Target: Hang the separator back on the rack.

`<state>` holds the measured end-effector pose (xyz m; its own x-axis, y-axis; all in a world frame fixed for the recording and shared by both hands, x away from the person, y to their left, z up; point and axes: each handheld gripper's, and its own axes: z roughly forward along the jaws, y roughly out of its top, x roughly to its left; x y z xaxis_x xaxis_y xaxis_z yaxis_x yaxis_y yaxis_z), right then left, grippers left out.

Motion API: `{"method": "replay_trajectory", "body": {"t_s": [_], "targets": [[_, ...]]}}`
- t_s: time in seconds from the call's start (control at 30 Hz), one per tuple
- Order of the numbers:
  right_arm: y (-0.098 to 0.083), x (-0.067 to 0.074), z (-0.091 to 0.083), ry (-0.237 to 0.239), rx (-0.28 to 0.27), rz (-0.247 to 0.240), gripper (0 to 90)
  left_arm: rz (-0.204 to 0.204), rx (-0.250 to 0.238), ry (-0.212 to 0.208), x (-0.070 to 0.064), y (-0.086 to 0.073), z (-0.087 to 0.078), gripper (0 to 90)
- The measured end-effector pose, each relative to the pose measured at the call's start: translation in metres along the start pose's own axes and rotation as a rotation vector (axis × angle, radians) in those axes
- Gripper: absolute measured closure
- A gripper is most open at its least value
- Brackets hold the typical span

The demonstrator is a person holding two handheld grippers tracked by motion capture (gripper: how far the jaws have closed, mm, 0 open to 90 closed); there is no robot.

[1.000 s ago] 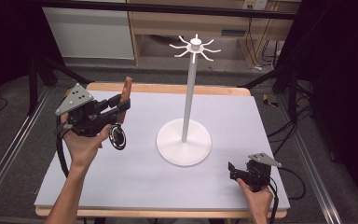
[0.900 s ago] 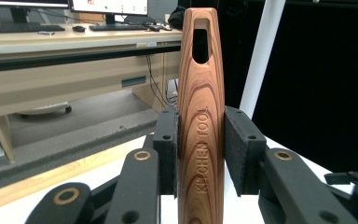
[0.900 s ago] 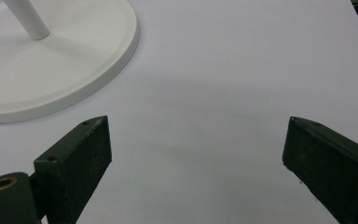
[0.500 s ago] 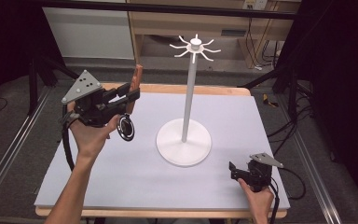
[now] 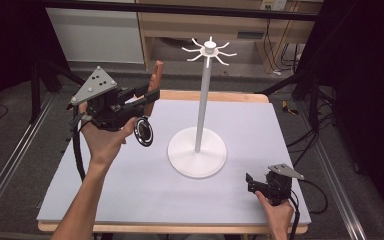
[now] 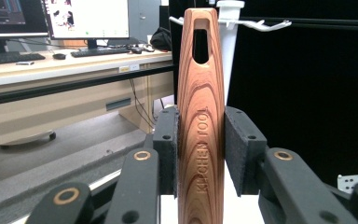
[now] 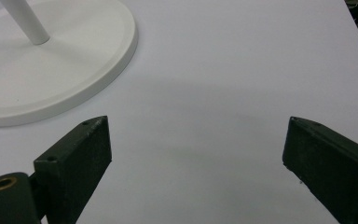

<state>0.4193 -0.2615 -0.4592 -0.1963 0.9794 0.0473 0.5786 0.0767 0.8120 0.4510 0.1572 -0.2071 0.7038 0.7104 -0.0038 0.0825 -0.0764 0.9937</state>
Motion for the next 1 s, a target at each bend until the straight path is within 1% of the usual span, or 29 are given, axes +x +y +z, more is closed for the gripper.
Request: {"method": "replay_trajectory", "body": {"t_s": [0.03,0.07,0.1,0.13,0.5,0.6,0.67,0.83,1.0], "targets": [[0.000,0.000,0.000,-0.001,0.000,-0.001,8.3,0.001,0.000,-0.004,-0.002,0.001,0.002,67.0],[0.000,0.000,0.000,0.000,-0.001,0.000,8.3,-0.007,0.013,-0.002,-0.004,0.002,0.002,67.0],[0.000,0.000,0.000,0.001,0.000,0.000,8.3,-0.001,0.010,-0.002,-0.005,0.003,0.003,67.0],[0.000,0.000,0.000,0.002,-0.001,0.000,8.3,0.009,-0.005,-0.006,-0.005,0.004,0.004,67.0],[0.000,-0.002,-0.001,0.007,0.000,0.006,8.3,0.033,-0.003,-0.015,-0.015,0.016,0.017,67.0],[0.000,-0.002,-0.001,0.005,-0.002,0.007,8.3,0.037,0.001,-0.013,-0.016,0.018,0.021,67.0],[0.000,-0.003,-0.001,0.005,-0.006,0.005,8.3,0.033,0.003,-0.016,-0.017,0.019,0.023,67.0],[0.000,-0.003,-0.002,0.003,0.000,0.012,8.3,0.040,0.004,-0.017,-0.019,0.020,0.027,67.0],[0.000,-0.003,-0.001,0.006,-0.002,0.007,8.3,0.039,0.010,-0.013,-0.019,0.022,0.031,67.0]]}}
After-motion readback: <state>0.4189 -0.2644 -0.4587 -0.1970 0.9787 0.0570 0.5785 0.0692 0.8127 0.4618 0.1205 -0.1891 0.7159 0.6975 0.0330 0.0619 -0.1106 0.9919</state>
